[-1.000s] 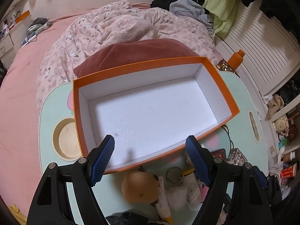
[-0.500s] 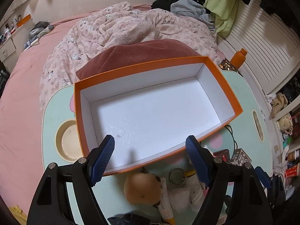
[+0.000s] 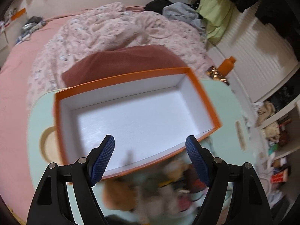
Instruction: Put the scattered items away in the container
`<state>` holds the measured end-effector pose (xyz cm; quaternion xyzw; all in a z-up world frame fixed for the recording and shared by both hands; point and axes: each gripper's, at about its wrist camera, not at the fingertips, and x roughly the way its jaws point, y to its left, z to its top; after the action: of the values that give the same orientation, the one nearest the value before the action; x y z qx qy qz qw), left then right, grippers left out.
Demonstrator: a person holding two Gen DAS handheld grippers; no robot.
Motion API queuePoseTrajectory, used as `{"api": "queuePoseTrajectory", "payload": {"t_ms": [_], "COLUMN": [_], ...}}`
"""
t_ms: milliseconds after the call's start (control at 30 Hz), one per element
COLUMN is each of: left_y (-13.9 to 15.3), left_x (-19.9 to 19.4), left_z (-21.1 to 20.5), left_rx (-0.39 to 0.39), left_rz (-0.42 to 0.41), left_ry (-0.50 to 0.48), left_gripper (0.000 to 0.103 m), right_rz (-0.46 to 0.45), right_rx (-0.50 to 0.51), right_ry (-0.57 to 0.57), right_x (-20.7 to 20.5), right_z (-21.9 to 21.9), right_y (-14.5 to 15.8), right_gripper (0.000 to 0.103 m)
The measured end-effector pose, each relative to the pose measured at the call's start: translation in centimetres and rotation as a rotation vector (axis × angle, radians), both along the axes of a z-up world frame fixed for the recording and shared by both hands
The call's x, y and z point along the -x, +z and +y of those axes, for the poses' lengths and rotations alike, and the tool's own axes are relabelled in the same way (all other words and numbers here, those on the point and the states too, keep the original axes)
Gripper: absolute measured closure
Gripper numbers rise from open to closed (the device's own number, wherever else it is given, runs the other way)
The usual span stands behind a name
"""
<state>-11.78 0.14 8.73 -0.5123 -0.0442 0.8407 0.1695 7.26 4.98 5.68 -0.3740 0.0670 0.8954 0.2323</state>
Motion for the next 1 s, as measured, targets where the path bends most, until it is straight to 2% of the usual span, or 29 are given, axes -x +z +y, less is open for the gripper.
{"api": "queuePoseTrajectory", "payload": {"t_ms": [167, 300, 500, 767, 900, 1000], "left_y": [0.3, 0.2, -0.3, -0.3, 0.8, 1.9], "left_x": [0.7, 1.1, 0.8, 0.5, -1.3, -4.1], "left_z": [1.3, 2.0, 2.8, 1.8, 1.2, 0.0], "left_rx": [-0.054, -0.057, -0.054, -0.066, -0.062, -0.056], "left_rz": [0.003, 0.005, -0.006, -0.007, 0.035, 0.090], "left_ry": [0.075, 0.122, 0.101, 0.115, 0.084, 0.053], "left_gripper": [0.025, 0.025, 0.025, 0.025, 0.025, 0.025], "right_rz": [0.001, 0.002, 0.003, 0.002, 0.017, 0.045], "right_rx": [0.009, 0.009, 0.012, 0.010, 0.016, 0.065], "right_ry": [-0.002, -0.002, -0.003, -0.003, -0.010, 0.012], "right_x": [0.1, 0.0, 0.0, 0.0, -0.4, -0.9], "right_z": [-0.2, -0.1, -0.2, -0.3, 0.0, 0.5], "right_y": [-0.2, -0.1, -0.2, -0.2, 0.1, 0.5], "right_gripper": [0.020, 0.020, 0.020, 0.019, 0.019, 0.019]}}
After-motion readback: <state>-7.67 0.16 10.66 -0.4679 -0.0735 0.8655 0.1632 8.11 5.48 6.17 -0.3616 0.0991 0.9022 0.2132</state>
